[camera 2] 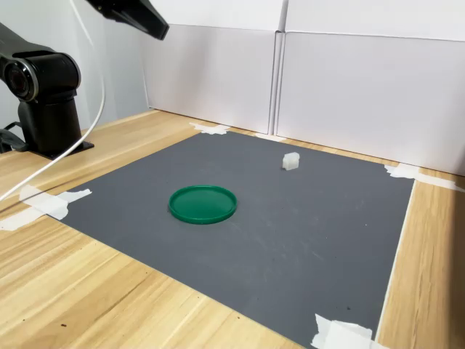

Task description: Grasp a white terminal and put it in the green lid.

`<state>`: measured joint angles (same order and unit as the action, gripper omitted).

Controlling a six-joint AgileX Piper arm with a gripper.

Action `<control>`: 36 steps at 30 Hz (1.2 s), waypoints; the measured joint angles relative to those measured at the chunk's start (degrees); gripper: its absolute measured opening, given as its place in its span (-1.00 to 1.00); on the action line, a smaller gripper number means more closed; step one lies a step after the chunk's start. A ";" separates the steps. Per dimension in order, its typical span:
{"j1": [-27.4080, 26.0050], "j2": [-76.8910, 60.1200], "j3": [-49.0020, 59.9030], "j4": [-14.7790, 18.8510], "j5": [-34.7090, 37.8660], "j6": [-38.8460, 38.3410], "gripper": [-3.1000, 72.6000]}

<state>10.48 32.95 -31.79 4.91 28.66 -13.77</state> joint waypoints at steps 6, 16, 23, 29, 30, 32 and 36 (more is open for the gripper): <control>0.11 9.15 -8.61 1.74 4.52 -5.10 -0.96; 10.90 21.69 -19.33 2.26 10.57 -14.10 -0.96; 16.80 29.15 -25.23 1.61 10.60 -14.26 -0.96; 19.17 35.15 -28.78 0.80 8.48 -14.26 -0.96; 19.17 35.97 -29.33 0.09 8.54 -14.26 -0.96; 19.17 37.33 -30.36 -1.73 9.26 -14.31 -0.96; 19.17 40.10 -32.34 -3.74 10.78 -14.38 -0.96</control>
<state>29.65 73.04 -64.14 1.18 39.44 -28.15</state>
